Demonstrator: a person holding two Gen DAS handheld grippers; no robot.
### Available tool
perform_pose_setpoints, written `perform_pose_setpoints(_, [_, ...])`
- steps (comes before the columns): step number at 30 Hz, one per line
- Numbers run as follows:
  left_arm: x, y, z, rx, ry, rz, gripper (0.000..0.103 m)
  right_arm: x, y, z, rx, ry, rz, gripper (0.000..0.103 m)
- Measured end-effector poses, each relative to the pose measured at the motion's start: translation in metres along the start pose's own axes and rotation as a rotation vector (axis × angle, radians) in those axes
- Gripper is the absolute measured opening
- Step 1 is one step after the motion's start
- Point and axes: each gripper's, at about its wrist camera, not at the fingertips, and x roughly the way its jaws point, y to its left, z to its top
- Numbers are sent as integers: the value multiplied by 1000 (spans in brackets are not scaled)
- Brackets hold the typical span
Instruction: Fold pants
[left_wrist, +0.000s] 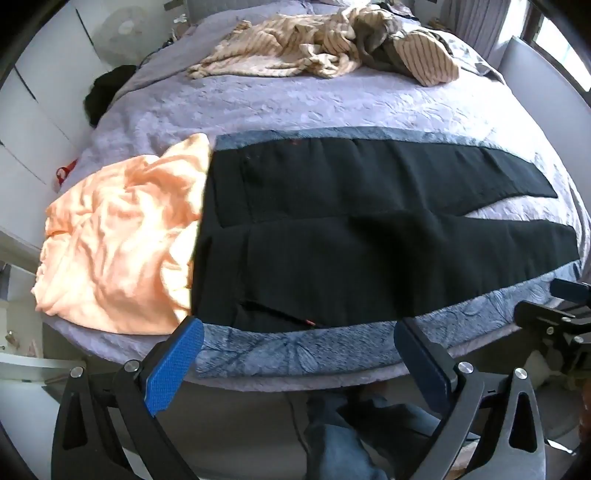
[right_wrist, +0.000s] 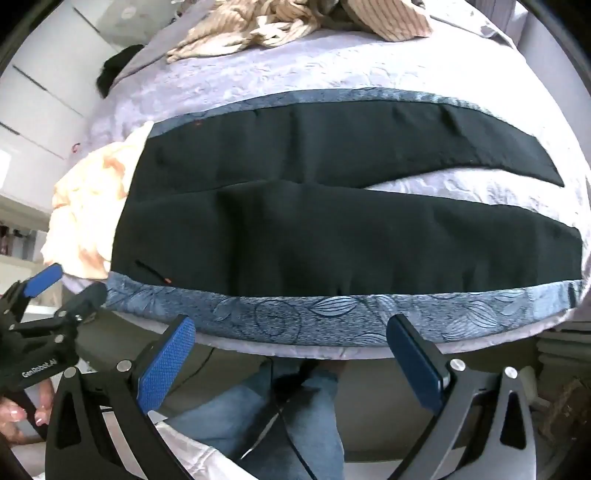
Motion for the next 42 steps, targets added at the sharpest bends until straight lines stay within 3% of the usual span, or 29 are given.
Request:
perform_pose_setpoints(8, [0, 7, 3, -12, 3, 31, 103, -7, -1, 9, 14, -13, -110, 103])
perform_pose_setpoints(42, [-15, 6, 2, -37, -39, 70, 103, -19, -3, 5, 6, -30, -133, 103])
